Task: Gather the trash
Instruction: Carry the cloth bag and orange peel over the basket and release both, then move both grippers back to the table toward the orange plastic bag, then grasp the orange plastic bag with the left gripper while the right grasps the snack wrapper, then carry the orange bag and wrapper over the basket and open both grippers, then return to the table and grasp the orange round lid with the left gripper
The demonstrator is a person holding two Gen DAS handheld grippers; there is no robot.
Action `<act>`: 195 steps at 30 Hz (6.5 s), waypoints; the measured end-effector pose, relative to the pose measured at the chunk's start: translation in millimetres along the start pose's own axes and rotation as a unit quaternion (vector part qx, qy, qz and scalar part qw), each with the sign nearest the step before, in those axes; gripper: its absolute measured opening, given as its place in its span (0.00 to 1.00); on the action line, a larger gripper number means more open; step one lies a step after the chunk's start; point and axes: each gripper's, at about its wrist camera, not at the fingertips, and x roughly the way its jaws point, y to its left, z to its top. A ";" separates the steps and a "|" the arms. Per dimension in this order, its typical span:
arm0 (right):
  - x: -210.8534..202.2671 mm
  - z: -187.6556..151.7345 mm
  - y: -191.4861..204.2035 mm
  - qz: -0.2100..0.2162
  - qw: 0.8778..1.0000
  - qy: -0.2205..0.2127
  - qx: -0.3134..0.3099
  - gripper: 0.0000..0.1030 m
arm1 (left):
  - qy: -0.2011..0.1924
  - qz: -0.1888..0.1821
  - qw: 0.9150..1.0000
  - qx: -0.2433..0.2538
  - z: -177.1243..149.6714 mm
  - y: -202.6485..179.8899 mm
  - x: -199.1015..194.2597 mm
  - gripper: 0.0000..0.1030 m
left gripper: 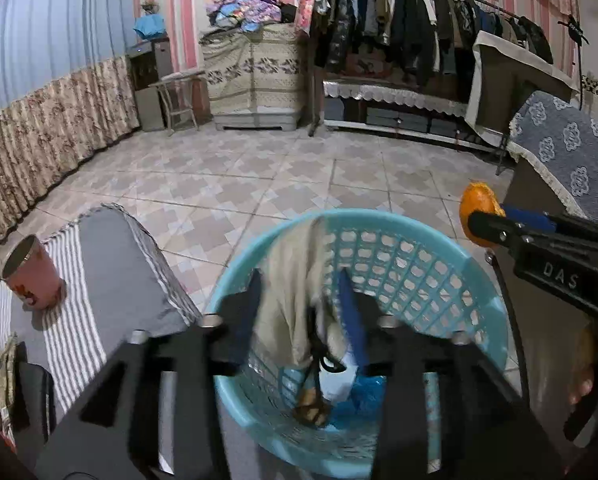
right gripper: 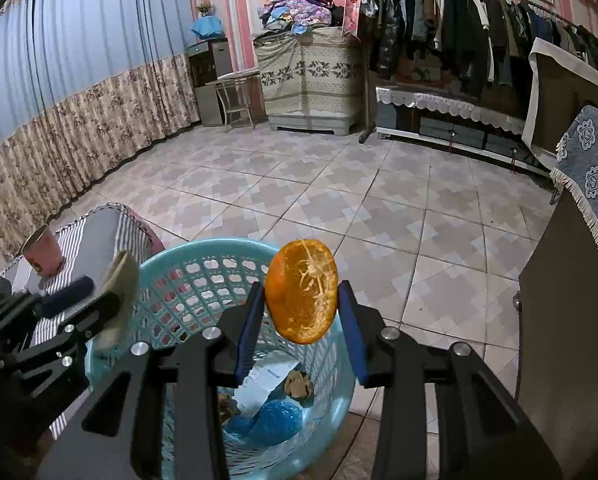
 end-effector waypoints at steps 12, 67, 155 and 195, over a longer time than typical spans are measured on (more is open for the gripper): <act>7.9 -8.7 37.9 0.016 0.999 0.015 -0.041 0.38 | -0.051 0.116 0.992 -0.026 -7.1 60.2 -54.5 0.95; -14.2 -51.3 164.8 0.044 0.991 0.008 -0.126 0.92 | 0.093 0.168 0.975 -0.115 -173.7 309.3 -152.7 0.10; -18.9 0.0 -16.1 0.024 0.999 -0.025 0.027 0.01 | -0.065 -0.051 0.997 -0.009 43.7 -2.8 -68.7 0.03; 4.2 -16.4 44.6 0.016 0.999 -0.004 -0.039 0.85 | -0.061 0.099 0.991 -0.069 -8.5 119.9 -95.4 0.95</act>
